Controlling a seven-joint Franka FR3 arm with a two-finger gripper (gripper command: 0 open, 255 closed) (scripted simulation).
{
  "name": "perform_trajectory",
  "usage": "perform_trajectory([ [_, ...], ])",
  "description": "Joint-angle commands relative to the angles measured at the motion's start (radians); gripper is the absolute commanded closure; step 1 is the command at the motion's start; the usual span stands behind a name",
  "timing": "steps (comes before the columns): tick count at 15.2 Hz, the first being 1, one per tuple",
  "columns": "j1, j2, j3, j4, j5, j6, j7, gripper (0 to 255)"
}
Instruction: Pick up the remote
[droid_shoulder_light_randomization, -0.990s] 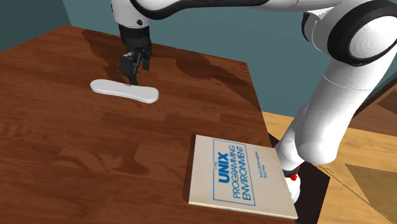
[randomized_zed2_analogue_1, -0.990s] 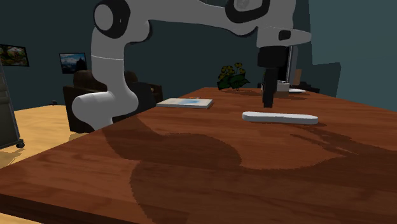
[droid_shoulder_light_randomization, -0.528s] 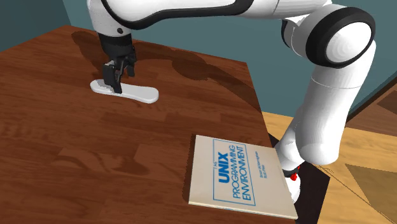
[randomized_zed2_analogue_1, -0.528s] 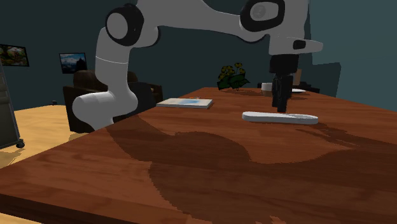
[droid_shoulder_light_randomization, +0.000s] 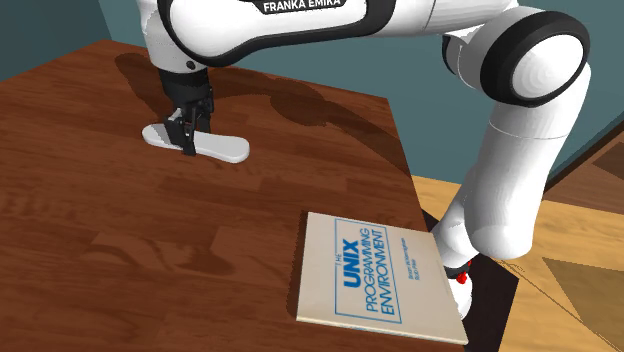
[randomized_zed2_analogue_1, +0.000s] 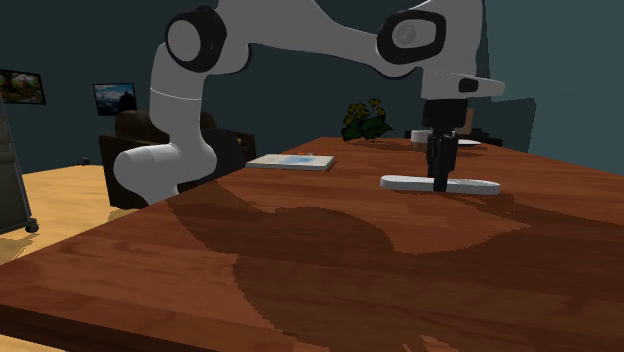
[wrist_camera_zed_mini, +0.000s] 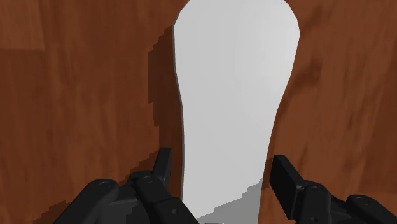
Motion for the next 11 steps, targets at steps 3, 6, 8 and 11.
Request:
perform_trajectory([
  [3, 0.001, 0.002, 0.000, -0.001, 0.000, 0.001, 0.001, 255],
  [6, 0.001, 0.001, 0.000, -0.003, 0.000, 0.002, 0.001, 255],
  [8, 0.001, 0.002, 0.000, 0.015, 0.000, -0.014, -0.001, 255],
  [11, 0.004, 0.002, 0.001, 0.055, 0.001, -0.055, -0.003, 255],
])
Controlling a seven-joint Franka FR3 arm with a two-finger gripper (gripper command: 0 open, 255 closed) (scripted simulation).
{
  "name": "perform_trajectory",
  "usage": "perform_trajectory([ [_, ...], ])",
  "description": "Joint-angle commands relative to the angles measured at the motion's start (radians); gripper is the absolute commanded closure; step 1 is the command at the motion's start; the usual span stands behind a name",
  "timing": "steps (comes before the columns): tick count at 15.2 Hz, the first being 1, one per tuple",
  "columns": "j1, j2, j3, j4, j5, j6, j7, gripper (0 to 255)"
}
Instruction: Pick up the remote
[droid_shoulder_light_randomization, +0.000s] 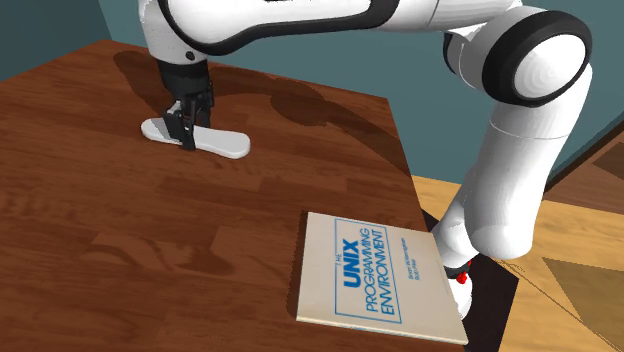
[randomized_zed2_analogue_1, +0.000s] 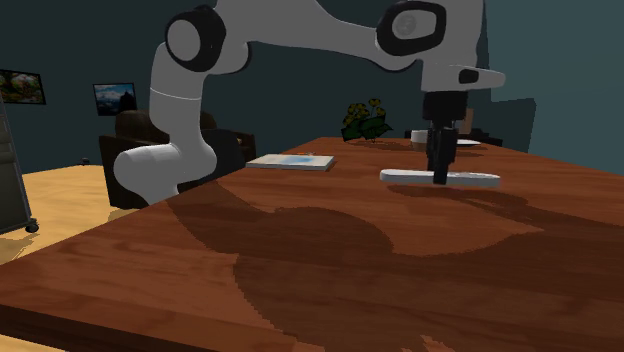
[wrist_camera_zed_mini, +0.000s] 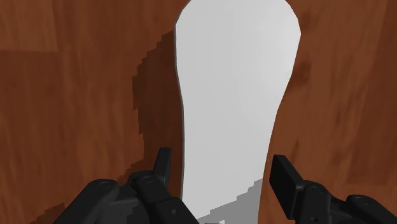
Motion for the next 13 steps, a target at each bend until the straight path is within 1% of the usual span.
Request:
perform_trajectory([
  [1, 0.004, 0.007, 0.000, 0.040, -0.002, -0.032, 0.000, 255],
  [11, 0.020, 0.029, 0.003, 0.207, -0.008, -0.178, -0.004, 255],
  [13, 0.021, 0.030, 0.003, 0.210, -0.008, -0.180, -0.004, 255],
])
